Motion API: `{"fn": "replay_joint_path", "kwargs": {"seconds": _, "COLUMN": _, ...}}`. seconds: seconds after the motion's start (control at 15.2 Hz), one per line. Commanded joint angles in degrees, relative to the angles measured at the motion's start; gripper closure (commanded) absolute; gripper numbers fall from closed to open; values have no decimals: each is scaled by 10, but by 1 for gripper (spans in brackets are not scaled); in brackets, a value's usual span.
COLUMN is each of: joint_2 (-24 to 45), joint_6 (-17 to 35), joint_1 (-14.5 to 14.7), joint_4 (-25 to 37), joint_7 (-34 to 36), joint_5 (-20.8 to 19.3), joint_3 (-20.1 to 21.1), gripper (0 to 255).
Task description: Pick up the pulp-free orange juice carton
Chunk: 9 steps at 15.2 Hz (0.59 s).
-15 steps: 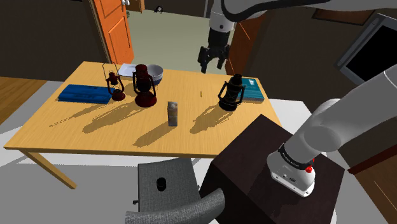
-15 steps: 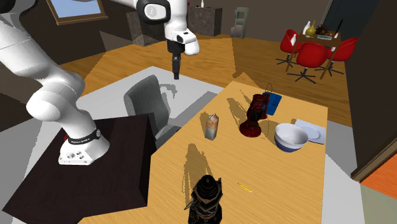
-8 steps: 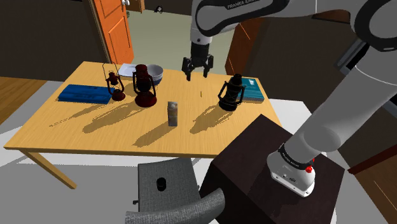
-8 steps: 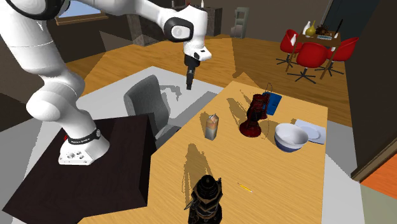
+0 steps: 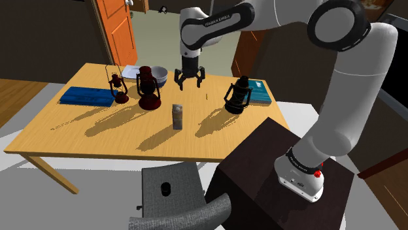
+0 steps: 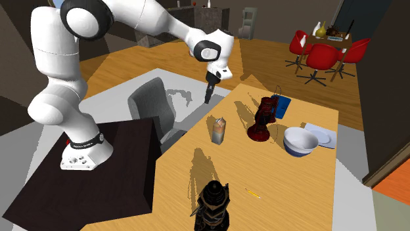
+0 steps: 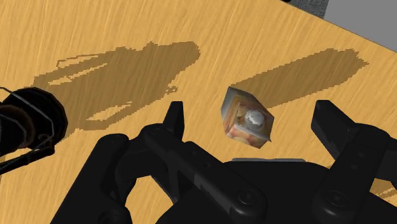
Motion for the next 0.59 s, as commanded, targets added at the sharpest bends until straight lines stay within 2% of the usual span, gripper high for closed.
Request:
{"fn": "replay_joint_path", "kwargs": {"seconds": 0.0, "joint_2": 48, "joint_6": 0, "joint_1": 4, "joint_4": 37, "joint_7": 16, "joint_5": -3, "joint_3": -5, "gripper": 0}}
{"fn": "replay_joint_path", "kwargs": {"seconds": 0.53, "joint_2": 253, "joint_6": -44, "joint_1": 20, "joint_4": 242, "joint_7": 69, "joint_5": -3, "joint_3": -25, "gripper": 0}}
